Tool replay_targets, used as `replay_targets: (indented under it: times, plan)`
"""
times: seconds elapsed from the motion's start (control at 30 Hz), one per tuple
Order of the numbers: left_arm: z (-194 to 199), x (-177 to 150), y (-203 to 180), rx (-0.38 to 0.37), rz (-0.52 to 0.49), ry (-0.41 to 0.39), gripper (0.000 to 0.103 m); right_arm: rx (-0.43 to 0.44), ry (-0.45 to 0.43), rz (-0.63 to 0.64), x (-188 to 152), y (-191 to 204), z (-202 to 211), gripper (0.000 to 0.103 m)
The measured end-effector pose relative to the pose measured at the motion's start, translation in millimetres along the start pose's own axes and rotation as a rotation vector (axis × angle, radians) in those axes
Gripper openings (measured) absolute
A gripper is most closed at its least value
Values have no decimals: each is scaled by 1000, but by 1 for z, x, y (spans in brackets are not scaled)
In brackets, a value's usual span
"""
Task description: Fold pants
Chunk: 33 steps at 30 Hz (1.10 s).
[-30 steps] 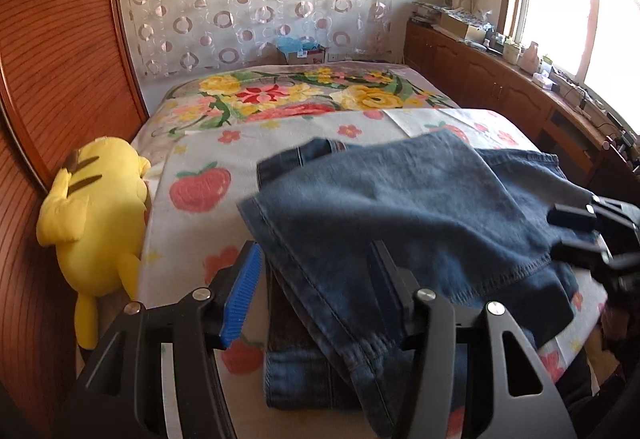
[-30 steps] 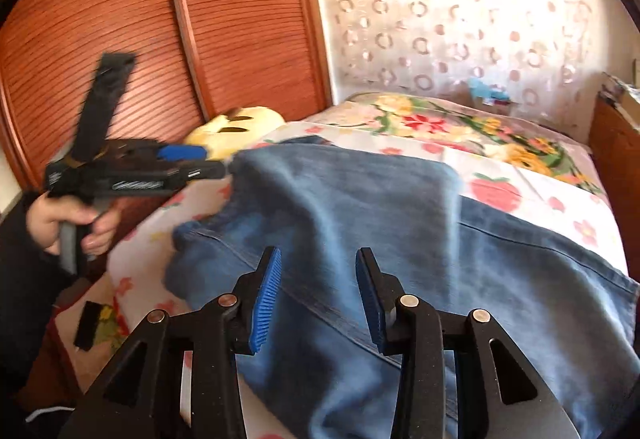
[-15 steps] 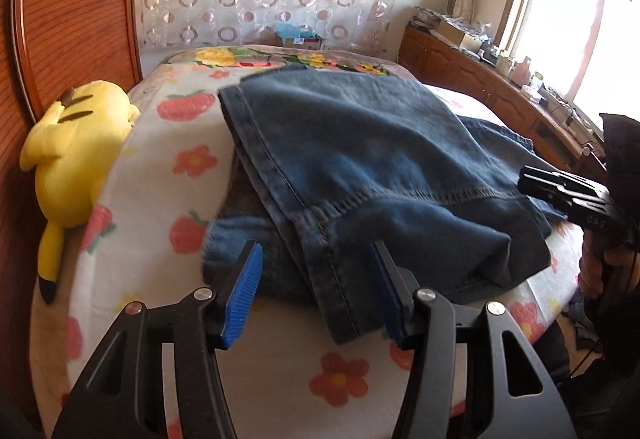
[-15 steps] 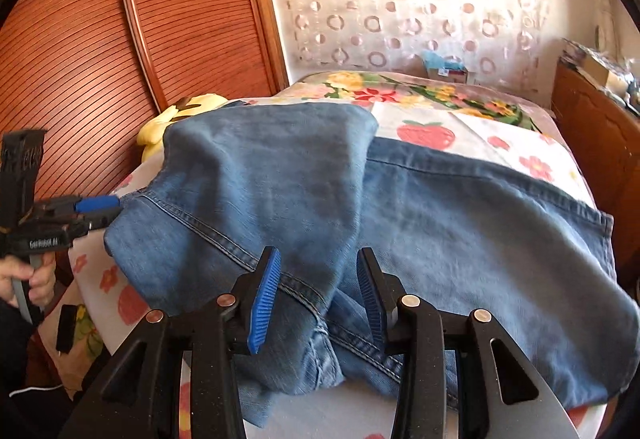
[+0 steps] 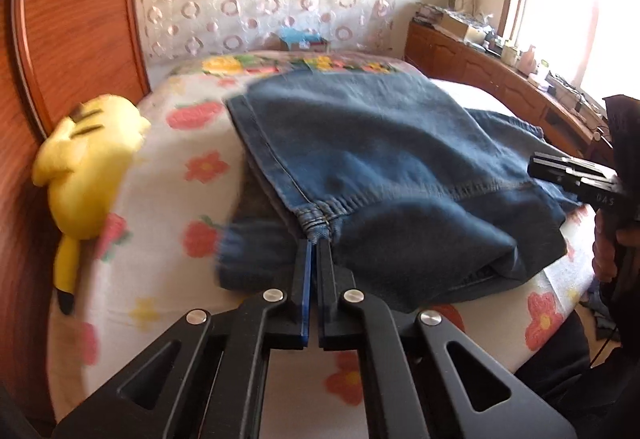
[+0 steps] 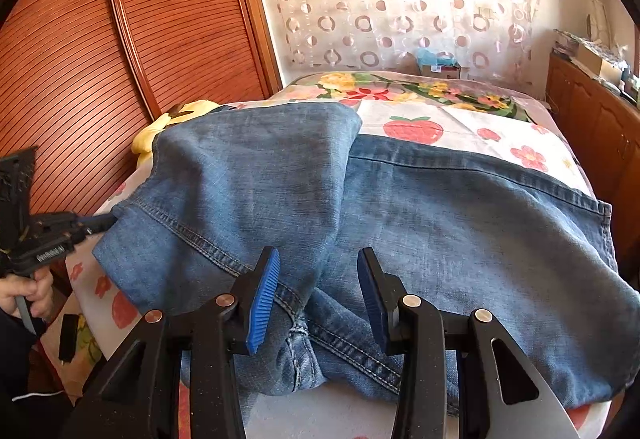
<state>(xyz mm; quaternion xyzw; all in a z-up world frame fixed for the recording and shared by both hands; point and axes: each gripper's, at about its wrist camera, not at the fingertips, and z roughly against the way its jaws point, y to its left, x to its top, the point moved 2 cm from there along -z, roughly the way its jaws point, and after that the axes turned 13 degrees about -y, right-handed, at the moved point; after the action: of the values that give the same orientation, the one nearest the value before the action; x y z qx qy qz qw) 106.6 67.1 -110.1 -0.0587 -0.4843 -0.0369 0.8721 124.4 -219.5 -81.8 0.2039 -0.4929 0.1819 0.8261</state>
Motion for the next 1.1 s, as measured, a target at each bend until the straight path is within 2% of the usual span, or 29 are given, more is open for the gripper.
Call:
replay_targets:
  times: [0.1,0.2,0.4,0.47,0.6,0.8,0.97,1.07,1.1]
  plan:
    - [12,13,14,33,-4,-25,3,3,0,-8,0,-1,0,42]
    - [17,21,29,102,-15,-37,3,7,-5,-6,1,0,2,42]
    - [12,29,45,93,8,-22,4,13,-5,-4,2,2,1,42]
    - [7,33,43,82,6,-20,22,16,-5,-4,2,3,0,43]
    - [-9,43,43,63,9,-28,46,24,-11,4,6,5,-3,43]
    - [-51,64,47,59,23,-56,47,32,-17,18,11,7,-10,43]
    - [-86,77,49,70,-2,-26,47,39,-6,7,5,7,-8,43]
    - [-104,76,53,67,24,17,47,40,-5,5,3,5,-6,44]
    - [-108,75,55,68,32,29,47,39,-3,1,2,5,-7,47]
